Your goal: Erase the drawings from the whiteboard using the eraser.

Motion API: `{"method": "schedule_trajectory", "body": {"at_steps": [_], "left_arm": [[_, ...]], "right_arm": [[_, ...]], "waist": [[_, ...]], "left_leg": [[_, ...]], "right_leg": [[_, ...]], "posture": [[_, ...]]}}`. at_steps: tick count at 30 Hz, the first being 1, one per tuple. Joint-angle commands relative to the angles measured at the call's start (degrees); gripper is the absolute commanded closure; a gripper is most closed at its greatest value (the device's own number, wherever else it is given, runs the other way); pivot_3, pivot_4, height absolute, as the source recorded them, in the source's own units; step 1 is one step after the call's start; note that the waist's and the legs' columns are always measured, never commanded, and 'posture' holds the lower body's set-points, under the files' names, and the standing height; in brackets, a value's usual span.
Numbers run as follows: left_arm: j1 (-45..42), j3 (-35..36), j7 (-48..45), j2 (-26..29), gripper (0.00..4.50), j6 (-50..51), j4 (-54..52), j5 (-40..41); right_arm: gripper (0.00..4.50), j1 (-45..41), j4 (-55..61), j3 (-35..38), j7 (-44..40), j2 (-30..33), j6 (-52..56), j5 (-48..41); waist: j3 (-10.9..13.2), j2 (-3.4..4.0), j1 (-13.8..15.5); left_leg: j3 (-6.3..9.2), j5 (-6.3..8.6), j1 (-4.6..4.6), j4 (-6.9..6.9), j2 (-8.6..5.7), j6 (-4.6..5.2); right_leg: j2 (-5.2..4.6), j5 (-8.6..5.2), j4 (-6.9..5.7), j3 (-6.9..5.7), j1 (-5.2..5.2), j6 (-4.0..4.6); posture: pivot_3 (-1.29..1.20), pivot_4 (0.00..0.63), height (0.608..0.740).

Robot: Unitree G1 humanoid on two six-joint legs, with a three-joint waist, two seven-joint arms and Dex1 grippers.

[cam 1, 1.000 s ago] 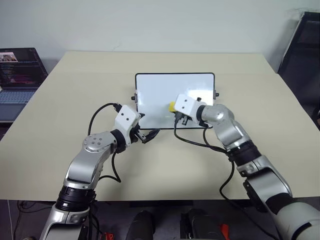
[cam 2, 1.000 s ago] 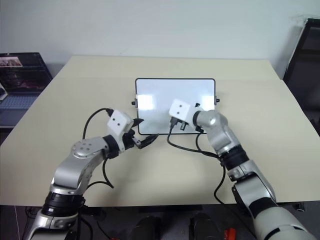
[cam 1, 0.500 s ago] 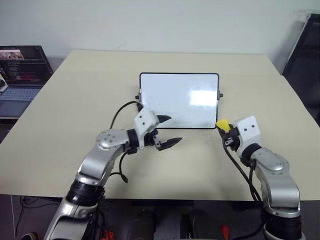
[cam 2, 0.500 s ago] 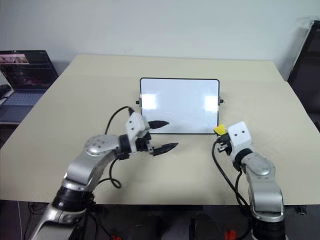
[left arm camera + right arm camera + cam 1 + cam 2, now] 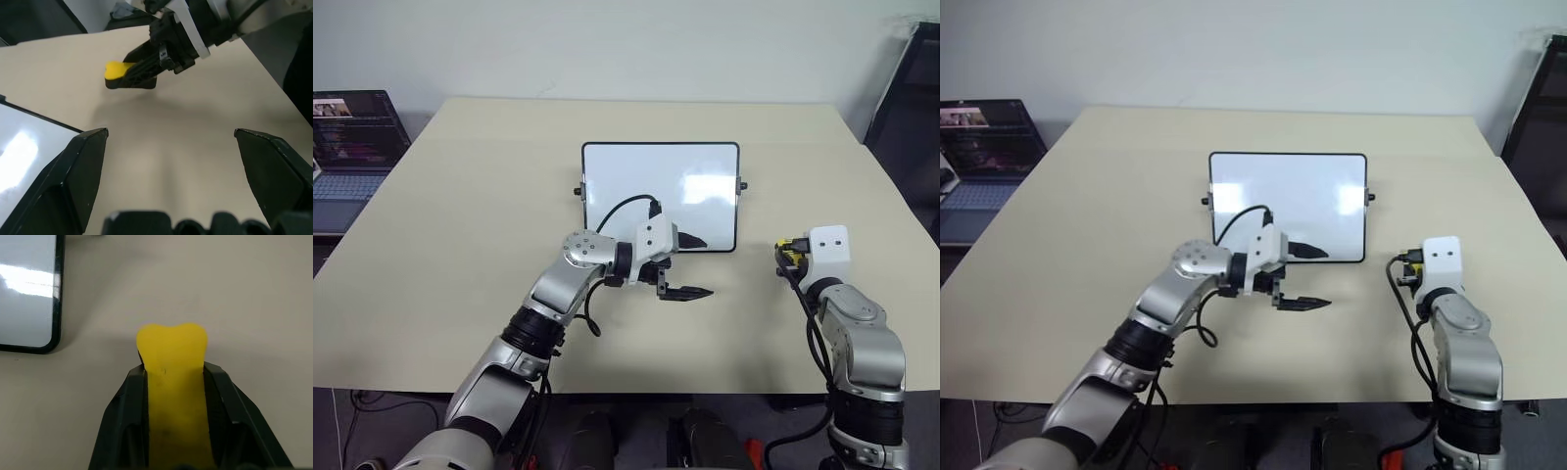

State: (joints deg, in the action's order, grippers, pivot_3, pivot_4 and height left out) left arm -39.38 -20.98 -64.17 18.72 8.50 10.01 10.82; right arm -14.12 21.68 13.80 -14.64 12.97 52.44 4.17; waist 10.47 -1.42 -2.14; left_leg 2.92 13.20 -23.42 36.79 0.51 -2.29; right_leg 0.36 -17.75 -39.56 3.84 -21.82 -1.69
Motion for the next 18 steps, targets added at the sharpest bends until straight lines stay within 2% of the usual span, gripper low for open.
{"method": "schedule_trajectory", "body": {"at_steps": [1,4,14,18], "left_arm": [[-1.5,-0.2,-0.4,-1.1,0.00,-2.1,-0.1,-0.9],[-1.4,0.0,-0.3,-1.8,0.00,-2.2,-0.1,-1.3],[-1.7,0.6,0.8,-3.5,0.00,-3.0,1.0,-2.4],[-1.5,1.5,3.0,-4.1,0.00,-2.9,0.8,-2.6]], "right_arm": [[3.39,-0.4,0.3,1.6,1.3,0.0,-0.2,-1.9],[3.39,-0.3,-0.4,1.7,2.0,0.1,-0.7,-2.8],[0.05,-1.2,-3.8,3.9,3.5,0.5,-2.4,-6.6],[0.05,-2.0,-3.9,5.2,5.3,-0.3,-5.0,-8.0]], "waist": [[0.0,0.00,0.1],[0.0,0.00,0.1],[0.0,0.00,0.1],[0.0,0.01,0.1]], "left_leg": [[0.01,0.00,-0.01,0.01,-0.01,0.00],[0.02,0.00,-0.01,0.02,0.00,0.00],[0.01,0.00,0.00,0.03,0.00,0.00],[0.00,0.00,0.00,0.03,0.00,0.00]], "right_leg": [[0.00,0.00,0.01,0.00,0.00,0.00],[0.00,0.00,0.00,0.01,0.00,0.00],[0.01,0.00,-0.02,-0.01,0.01,0.00],[0.01,0.00,-0.03,-0.01,0.00,0.00]], "posture": [[0.00,0.150,0.740],[0.00,0.150,0.740],[0.00,0.150,0.740],[0.00,0.150,0.740]]}}
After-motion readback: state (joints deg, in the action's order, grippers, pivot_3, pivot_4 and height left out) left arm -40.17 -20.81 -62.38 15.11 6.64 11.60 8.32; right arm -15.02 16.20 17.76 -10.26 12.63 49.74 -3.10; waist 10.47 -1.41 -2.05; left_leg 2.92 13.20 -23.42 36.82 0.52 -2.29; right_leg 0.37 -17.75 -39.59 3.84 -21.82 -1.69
